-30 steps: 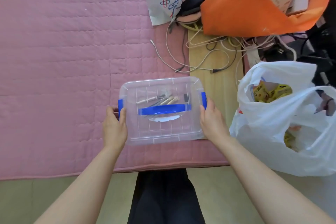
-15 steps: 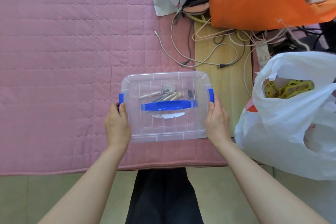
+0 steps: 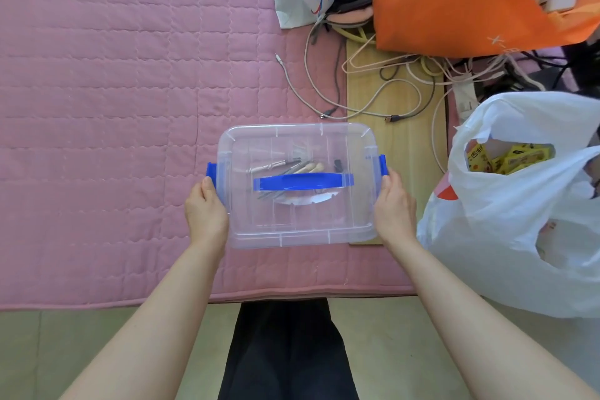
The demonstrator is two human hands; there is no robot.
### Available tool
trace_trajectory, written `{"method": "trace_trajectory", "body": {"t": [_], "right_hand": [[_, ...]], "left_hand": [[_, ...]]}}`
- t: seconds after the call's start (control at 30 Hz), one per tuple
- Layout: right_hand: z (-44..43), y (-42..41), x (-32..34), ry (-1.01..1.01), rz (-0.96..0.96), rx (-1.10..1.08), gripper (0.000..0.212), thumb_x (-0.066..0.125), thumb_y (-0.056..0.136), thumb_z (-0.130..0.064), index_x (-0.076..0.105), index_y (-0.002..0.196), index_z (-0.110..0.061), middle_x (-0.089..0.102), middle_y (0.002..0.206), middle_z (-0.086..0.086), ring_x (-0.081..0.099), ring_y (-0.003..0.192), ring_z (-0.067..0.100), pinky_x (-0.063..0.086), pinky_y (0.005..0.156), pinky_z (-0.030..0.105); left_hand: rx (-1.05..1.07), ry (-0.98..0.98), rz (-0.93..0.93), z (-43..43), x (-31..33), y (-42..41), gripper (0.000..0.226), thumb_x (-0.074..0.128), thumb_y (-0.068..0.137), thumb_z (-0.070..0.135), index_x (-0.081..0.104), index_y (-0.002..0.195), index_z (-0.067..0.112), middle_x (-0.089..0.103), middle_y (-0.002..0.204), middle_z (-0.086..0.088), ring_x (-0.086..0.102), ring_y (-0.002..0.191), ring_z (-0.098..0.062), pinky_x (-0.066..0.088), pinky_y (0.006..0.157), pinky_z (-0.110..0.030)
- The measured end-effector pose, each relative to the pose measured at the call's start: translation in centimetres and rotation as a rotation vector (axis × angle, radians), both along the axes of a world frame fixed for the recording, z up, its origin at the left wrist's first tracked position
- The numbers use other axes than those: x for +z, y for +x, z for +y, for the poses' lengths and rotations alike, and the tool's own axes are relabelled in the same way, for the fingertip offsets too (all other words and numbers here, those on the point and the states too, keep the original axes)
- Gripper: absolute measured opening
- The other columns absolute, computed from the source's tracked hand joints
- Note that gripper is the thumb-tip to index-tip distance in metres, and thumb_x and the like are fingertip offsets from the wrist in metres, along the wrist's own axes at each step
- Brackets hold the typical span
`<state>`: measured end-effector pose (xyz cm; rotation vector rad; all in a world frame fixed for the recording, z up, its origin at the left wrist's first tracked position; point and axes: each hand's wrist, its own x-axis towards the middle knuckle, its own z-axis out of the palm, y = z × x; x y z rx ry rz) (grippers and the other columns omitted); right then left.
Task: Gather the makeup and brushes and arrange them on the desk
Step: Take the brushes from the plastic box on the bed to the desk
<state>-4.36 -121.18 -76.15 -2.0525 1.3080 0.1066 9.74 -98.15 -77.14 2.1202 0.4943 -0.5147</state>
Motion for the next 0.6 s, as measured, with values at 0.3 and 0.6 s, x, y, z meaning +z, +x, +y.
{"method": "trace_trajectory", "body": {"t": [0.3,0.6], "right_hand": [[-1.0,-0.1,-0.4,0.187,0.003,-0.147,0.031,0.025,0.102,-0.023,0.053,0.110,-0.011,0.053,0.092,0.000,0.049,0.088,0.023,0.034,0.076,0.030],[1.6,0.6,2.9,-0.111,-0.087,0.221,0.045,0.042,0.096,-0.010,0.039,0.141,-0.010,0.039,0.147,0.005,0.032,0.137,0.020,0.026,0.114,0.032]], "left_hand": [[0.122,-0.156,0.175,0.7,-0.9,0.1,0.026,0.037,0.097,0.028,0.058,0.097,0.014,0.057,0.084,-0.001,0.048,0.076,-0.018,0.043,0.069,-0.031],[-0.474,0.110,-0.415,0.1,1.6,-0.6,0.044,0.044,0.098,0.012,0.040,0.142,0.011,0.036,0.149,-0.004,0.029,0.139,-0.019,0.020,0.117,-0.034]]}}
